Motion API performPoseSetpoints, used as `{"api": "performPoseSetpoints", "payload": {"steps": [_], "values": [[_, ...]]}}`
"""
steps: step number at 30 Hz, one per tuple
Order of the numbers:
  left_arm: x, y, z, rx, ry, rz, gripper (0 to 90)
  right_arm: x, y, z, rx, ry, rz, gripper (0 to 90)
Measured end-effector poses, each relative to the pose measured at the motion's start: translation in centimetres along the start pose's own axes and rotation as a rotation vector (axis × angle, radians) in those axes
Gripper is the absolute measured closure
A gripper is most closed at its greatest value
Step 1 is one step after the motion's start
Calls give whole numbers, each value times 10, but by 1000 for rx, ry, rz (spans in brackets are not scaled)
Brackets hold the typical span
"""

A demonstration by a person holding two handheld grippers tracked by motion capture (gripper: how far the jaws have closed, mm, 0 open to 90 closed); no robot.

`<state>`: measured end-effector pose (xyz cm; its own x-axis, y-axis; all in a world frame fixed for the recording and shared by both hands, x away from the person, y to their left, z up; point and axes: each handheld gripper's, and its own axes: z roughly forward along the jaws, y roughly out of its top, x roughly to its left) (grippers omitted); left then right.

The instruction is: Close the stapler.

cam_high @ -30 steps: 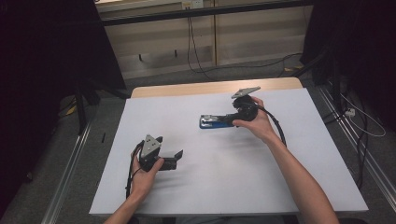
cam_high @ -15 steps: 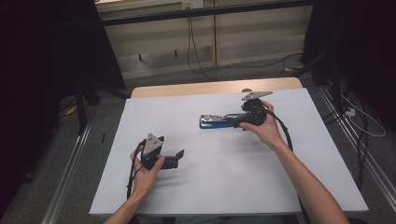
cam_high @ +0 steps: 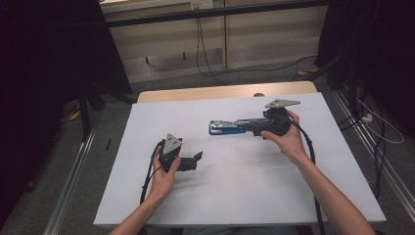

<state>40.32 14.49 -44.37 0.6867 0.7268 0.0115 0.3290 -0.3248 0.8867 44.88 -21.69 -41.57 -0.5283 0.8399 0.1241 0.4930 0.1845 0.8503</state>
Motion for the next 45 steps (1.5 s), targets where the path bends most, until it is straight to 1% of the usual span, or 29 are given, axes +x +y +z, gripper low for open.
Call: {"api": "performPoseSetpoints", "payload": {"steps": [2,4,5,6,7,8,10,11,13,14,15,17,18,20,22,25,26,27,28,29,31,33,34,36,37,39,40,43,45], "values": [[1,3,1,-12,-1,1,61,0,-3,-2,2,-3,-5,110],[2,4,3,-38,-3,3,54,-1,-5,-4,6,-14,-11,158],[2,5,4,-55,-14,0,53,0,-5,-5,7,-29,-21,203],[3,5,6,-67,-24,-8,49,1,-6,-8,-3,-46,-39,196],[3,6,7,-67,-37,-6,47,1,-6,-10,-10,-38,-27,175],[4,8,9,-55,-37,4,45,1,-6,-12,-13,-29,-12,189],[4,11,12,-51,-31,23,54,2,-8,-15,-23,-38,-24,219],[4,12,14,-56,-23,19,55,2,-10,-16,-21,-36,-24,237],[5,14,18,-71,-14,21,55,1,-13,-18,-14,-30,-5,246],[4,13,19,-67,-17,20,54,1,-15,-18,-13,-27,-5,252],[4,14,20,-59,-22,31,54,1,-17,-18,-10,-34,-11,260],[4,14,21,-45,-10,48,47,0,-19,-19,-16,-40,-10,288],[3,15,21,-47,-7,45,48,0,-20,-19,-17,-40,-12,295],[2,18,23,-48,-21,37,62,-1,-23,-18,-12,-40,1,316],[-1,21,26,-48,-25,45,60,-1,-26,-19,1,-43,6,331],[-4,24,32,-64,-23,54,60,-3,-29,-20,2,-47,0,412],[-4,26,34,-59,-21,50,60,-4,-30,-21,-2,-53,-3,438],[-5,27,37,-61,-23,43,59,-5,-31,-22,-2,-56,-6,481],[-7,28,40,-67,-28,33,69,-6,-32,-22,4,-61,-23,537],[-7,30,42,-71,-21,35,85,-6,-33,-23,10,-77,-40,584],[-9,32,47,-69,-16,44,87,-8,-35,-23,9,-66,-46,705],[-10,33,51,-75,-20,30,87,-9,-36,-24,7,-65,-61,779],[-10,34,53,-69,-19,41,87,-9,-37,-24,13,-59,-66,814],[-11,36,57,-55,-21,63,99,-10,-37,-22,23,-32,-71,860],[-11,38,60,-55,-19,76,122,-10,-38,-21,27,-31,-75,886],[-8,38,64,-69,-20,56,126,-10,-39,-20,33,-29,-77,900],[-7,38,66,-65,-17,48,132,-10,-39,-20,34,-33,-81,900],[-3,38,69,-53,-7,52,150,-10,-40,-19,40,-32,-81,900],[-1,36,68,-45,-33,28,222,-10,-42,-17,54,-31,-85,900]]}}
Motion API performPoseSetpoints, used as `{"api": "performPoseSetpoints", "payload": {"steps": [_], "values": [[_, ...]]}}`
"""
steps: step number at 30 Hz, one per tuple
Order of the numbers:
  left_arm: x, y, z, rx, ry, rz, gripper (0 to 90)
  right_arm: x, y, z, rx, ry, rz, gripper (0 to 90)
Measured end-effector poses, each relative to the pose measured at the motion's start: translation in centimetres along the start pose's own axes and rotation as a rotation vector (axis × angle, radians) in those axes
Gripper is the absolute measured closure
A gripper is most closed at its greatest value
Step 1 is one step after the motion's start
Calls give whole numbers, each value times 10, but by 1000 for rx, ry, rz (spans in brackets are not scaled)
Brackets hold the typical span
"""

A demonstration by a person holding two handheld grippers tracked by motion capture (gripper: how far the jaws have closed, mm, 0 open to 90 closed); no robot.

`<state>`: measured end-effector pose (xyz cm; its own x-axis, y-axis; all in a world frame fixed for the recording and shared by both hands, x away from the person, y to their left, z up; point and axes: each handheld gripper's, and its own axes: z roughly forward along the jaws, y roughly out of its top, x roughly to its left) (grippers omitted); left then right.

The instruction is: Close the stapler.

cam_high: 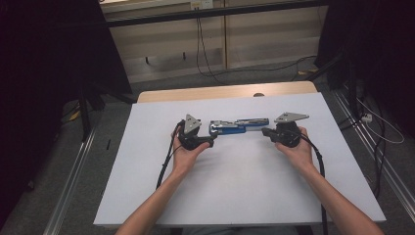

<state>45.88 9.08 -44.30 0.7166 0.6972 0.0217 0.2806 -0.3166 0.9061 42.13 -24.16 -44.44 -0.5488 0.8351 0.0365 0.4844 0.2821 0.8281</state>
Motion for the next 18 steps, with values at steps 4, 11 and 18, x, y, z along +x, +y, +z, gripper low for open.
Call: {"api": "performPoseSetpoints", "payload": {"steps": [4,11,18], "values": [[3,-2,-5,0,3,-8,345,2,-3,4,11,-5,-4,900],[9,-5,-2,-1,3,-34,573,1,-5,6,14,-6,1,900],[6,-5,4,19,-17,-14,753,-2,-6,8,12,-13,6,900]]}}
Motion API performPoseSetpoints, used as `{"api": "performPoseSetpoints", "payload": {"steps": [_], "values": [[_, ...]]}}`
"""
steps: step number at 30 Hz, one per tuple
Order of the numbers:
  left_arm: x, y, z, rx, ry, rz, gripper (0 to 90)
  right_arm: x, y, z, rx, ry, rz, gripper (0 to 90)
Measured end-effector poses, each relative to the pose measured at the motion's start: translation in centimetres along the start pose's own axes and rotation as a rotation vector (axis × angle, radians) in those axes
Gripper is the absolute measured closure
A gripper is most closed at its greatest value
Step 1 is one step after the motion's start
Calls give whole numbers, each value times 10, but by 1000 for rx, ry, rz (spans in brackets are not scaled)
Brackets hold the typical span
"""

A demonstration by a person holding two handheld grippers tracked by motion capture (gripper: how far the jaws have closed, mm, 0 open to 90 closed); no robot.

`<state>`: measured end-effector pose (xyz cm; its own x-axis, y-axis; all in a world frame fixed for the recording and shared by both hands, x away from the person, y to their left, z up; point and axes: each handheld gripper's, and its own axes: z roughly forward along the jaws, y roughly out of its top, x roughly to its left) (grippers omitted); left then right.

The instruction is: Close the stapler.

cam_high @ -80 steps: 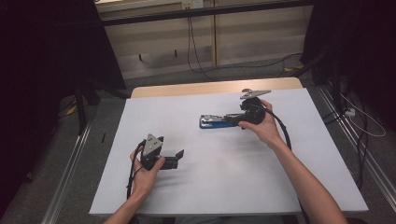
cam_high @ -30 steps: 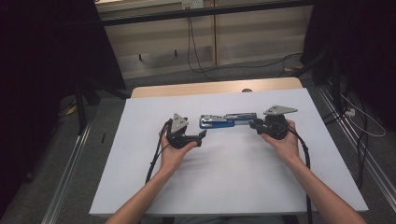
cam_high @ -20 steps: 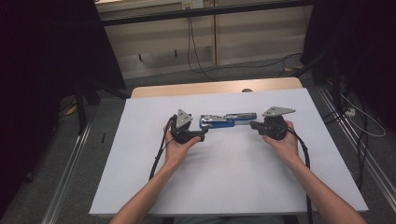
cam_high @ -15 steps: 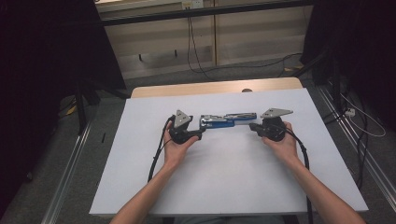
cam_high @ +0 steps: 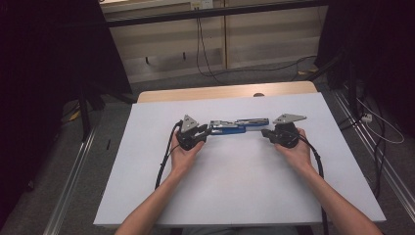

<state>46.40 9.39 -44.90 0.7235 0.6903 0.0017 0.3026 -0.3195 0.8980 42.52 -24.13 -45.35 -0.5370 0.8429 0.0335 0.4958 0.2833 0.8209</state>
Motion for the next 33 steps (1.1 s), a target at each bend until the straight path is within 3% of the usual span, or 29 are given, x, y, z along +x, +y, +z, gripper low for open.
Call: {"api": "performPoseSetpoints", "payload": {"steps": [3,8,17,33], "values": [[0,2,3,-1,-13,-3,812,-1,0,1,3,1,7,900],[0,4,11,16,-34,27,900,-4,3,4,3,-3,15,900],[4,2,26,56,7,24,900,-7,10,13,4,-16,13,900],[2,2,29,75,3,37,900,-13,4,18,70,-54,28,900]]}}
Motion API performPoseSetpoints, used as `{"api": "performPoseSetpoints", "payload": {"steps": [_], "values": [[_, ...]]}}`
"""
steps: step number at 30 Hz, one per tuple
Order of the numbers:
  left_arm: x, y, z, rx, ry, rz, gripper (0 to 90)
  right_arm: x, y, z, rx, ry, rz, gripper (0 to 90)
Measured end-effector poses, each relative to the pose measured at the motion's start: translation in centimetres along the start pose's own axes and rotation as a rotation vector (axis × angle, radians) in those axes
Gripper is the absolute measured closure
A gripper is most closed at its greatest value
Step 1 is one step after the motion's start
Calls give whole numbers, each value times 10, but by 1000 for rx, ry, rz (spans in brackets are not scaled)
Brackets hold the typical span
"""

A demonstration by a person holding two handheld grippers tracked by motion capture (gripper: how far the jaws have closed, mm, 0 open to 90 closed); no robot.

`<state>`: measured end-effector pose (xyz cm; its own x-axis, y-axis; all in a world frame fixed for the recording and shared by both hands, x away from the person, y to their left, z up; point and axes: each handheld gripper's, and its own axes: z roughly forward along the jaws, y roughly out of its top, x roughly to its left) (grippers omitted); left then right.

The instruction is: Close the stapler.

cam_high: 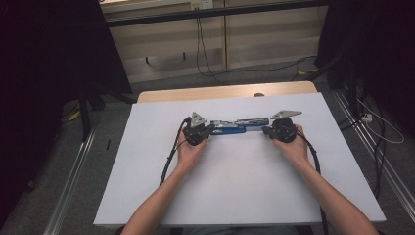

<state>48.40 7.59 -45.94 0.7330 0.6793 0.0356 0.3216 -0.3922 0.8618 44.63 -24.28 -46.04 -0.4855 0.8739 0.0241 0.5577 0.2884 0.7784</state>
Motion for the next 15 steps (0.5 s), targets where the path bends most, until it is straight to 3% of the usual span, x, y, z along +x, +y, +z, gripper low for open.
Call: {"api": "performPoseSetpoints", "payload": {"steps": [7,15], "values": [[-2,1,2,20,11,26,900,-1,0,0,5,-11,-4,900],[-3,2,6,43,22,17,900,-4,-1,1,0,-7,-7,900]]}}
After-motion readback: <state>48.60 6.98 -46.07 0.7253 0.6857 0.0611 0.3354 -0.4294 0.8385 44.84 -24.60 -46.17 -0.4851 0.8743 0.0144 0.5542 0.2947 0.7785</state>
